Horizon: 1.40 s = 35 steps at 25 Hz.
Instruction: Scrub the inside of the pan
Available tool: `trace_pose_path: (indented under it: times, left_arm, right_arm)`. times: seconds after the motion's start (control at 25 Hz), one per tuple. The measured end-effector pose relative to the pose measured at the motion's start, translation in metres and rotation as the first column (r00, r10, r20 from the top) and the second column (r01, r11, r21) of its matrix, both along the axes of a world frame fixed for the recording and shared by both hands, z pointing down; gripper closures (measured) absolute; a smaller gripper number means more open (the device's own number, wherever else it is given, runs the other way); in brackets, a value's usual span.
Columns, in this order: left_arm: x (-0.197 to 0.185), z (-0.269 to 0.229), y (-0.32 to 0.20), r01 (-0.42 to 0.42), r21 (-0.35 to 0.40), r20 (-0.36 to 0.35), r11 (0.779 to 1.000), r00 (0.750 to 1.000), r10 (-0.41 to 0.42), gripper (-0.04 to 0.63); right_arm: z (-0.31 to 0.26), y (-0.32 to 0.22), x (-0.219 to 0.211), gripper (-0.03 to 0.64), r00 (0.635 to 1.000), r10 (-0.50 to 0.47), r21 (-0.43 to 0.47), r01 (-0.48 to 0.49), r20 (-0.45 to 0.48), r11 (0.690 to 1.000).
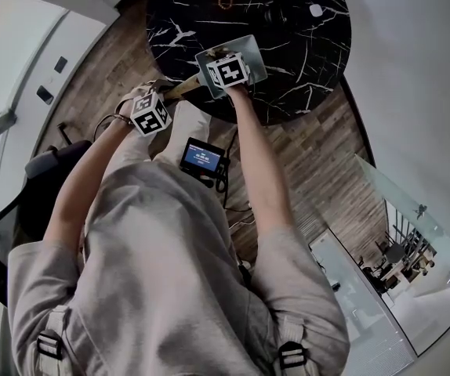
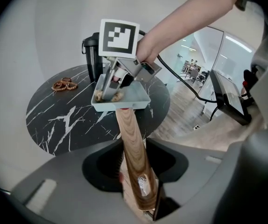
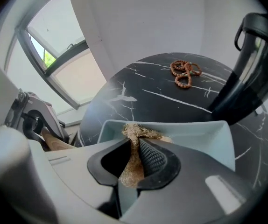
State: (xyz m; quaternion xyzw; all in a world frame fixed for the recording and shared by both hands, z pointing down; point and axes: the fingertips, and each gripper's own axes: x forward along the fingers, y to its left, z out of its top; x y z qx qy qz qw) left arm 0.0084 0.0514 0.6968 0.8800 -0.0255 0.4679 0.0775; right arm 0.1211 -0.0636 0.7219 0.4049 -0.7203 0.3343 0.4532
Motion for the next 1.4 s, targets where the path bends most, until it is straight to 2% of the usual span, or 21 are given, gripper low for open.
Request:
trace_pose_path:
  times: [0.16,0.4,0.52,0.68,1.04,1.16,1.28,1.36,1.4]
  left_arm:
    - [-0.001,0.0,0.001,-0.01,-0.003,0.002,1.0,1.0,0.01,0.442]
    - [-0.004,-0.001,0.002,-0.013,-0.004,0.011,1.0,1.0,0.014,0.44]
    - [-0.007,-0.001,0.003,-0.013,-0.004,0.017,1.0,1.0,0.013,0.44]
    - [-0.014,0.0,0.008,-0.015,-0.005,0.026,1.0,1.0,0.016,0.442]
    - [-0.02,0.0,0.013,-0.014,0.0,0.046,1.0,0.999,0.014,0.442]
    - [-0.02,0.0,0.013,-0.014,0.001,0.048,1.0,0.999,0.014,0.442]
    - [-0.02,0.0,0.012,-0.008,-0.005,0.047,1.0,0.999,0.009,0.442]
    - [-0.021,0.0,0.012,-0.003,-0.012,0.047,1.0,0.999,0.003,0.443]
    - [-0.021,0.0,0.011,0.001,-0.015,0.048,1.0,0.999,0.0,0.443]
  right_arm:
    - [0.001,0.01,-0.025,0.553,0.997,-0.023,-0.067,0.028,0.077,0.997]
    - [0.001,0.01,-0.031,0.554,0.994,0.021,-0.082,-0.012,0.104,0.997]
    - [0.001,0.012,-0.034,0.555,0.987,0.061,-0.111,-0.044,0.15,0.993]
    - [0.003,0.018,-0.038,0.555,0.959,0.149,-0.165,-0.111,0.24,0.98]
    - [-0.004,0.029,-0.045,0.557,0.928,0.179,-0.201,-0.117,0.327,0.973]
    - [-0.017,0.033,-0.051,0.555,0.887,0.198,-0.215,-0.116,0.417,0.97]
    - [-0.038,0.033,-0.051,0.555,0.837,0.198,-0.186,-0.117,0.51,0.975]
    - [-0.051,0.031,-0.042,0.555,0.839,0.169,-0.128,-0.119,0.518,0.985]
    - [-0.056,0.028,-0.033,0.555,0.856,0.147,-0.09,-0.118,0.496,0.989]
